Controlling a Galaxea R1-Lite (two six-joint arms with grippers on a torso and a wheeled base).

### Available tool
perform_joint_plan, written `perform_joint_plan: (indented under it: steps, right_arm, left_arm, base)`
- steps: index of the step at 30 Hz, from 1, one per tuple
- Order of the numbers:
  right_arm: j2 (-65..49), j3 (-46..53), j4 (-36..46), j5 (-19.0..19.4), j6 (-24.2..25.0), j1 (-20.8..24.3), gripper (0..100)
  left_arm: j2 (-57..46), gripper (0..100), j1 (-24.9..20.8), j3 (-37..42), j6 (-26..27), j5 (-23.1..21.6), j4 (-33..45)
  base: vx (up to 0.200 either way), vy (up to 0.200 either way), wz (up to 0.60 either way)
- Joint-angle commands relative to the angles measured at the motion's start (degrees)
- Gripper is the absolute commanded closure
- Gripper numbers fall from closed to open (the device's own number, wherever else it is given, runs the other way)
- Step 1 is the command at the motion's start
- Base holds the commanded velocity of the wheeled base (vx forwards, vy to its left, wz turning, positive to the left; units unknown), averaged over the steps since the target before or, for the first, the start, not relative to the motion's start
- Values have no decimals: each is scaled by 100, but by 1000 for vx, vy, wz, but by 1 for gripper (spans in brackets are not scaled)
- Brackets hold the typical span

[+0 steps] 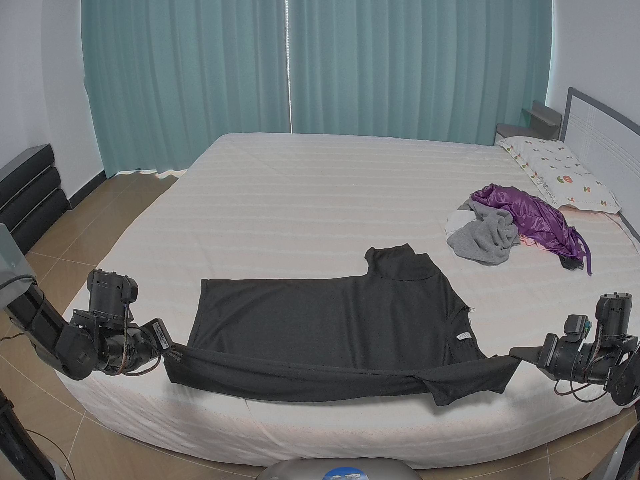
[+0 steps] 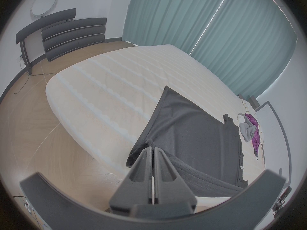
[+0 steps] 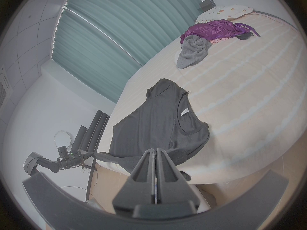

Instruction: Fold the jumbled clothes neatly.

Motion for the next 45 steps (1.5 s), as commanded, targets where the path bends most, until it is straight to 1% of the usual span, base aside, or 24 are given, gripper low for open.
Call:
perform_joint_plan:
  steps: [1,10,12,15,18,21,26,33,45]
  right_arm:
    - [43,-106,-6,-1,19,0,100]
    - [1019,-1002,73,-72,36,114,100]
    - [1116,-1107,82,-80,36,123,100]
    - [1643,-1617,161,-203,36,150,100]
    - [1951,-1969,249,-230,36,194,100]
    - [2135,-2347,477,-291,36,246,100]
    - [2346,-2865,917,-353,45,325,100]
    - [2513,-3076,969,-379,45,369,100]
    - [2953,-3568,1136,-590,45,369,100]
  left_arm:
    - [52,100,-3,-116,-12,13,-14]
    - [1019,100,6,-819,-47,22,-330]
    - [1124,100,6,-889,-38,30,-330]
    - [1573,100,6,-1276,-38,48,-330]
    - [1845,100,6,-1557,-38,48,-312]
    - [2021,100,15,-1794,-47,65,-277]
    - [2082,100,41,-1961,-20,83,-268]
    - [2100,100,50,-1961,-3,83,-268]
    - [2566,100,41,-2260,-3,74,-268]
  base:
    - [0,0,0]
    - [0,0,0]
    - [0,0,0]
    - [0,0,0]
    - [0,0,0]
    - [0,0,0]
    - [0,0,0]
    - [0,0,0]
    - [0,0,0]
